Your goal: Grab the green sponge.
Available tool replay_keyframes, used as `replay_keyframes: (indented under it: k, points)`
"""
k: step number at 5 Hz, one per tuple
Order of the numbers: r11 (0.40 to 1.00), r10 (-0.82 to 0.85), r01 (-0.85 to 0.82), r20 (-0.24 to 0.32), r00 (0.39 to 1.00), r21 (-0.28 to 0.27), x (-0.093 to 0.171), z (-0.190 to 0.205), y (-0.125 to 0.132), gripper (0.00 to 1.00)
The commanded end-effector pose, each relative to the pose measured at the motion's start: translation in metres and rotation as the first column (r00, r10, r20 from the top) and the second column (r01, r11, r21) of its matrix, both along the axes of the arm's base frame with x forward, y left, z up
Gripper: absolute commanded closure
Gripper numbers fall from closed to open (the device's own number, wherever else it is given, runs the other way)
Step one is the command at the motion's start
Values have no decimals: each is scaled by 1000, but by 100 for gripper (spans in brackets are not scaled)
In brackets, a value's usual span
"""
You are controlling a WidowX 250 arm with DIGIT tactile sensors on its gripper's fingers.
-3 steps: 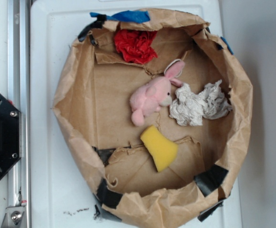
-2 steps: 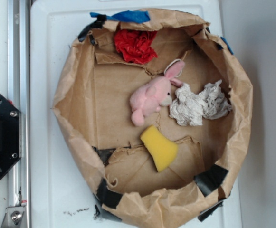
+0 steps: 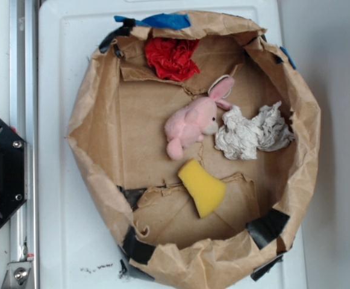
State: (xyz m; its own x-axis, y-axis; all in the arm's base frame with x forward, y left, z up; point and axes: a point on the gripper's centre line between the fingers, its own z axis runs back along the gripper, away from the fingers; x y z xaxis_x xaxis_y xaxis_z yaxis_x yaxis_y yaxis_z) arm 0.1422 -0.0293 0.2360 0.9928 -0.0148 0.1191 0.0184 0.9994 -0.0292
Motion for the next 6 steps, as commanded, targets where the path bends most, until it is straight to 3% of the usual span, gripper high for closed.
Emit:
replay_keyframes:
  k: [1,2,3,5,6]
  points:
    - [972,-233,233,15,972,33,41,-3,-6,0]
    - [949,-312,312,-6,950,43,67,-20,7,0]
    - [939,-344,344,43,938,16,92,-31,21,0]
    - [883,-453,465,143,880,-63,133,-56,22,0]
    - [883,-453,465,143,880,-63,133,-56,22,0]
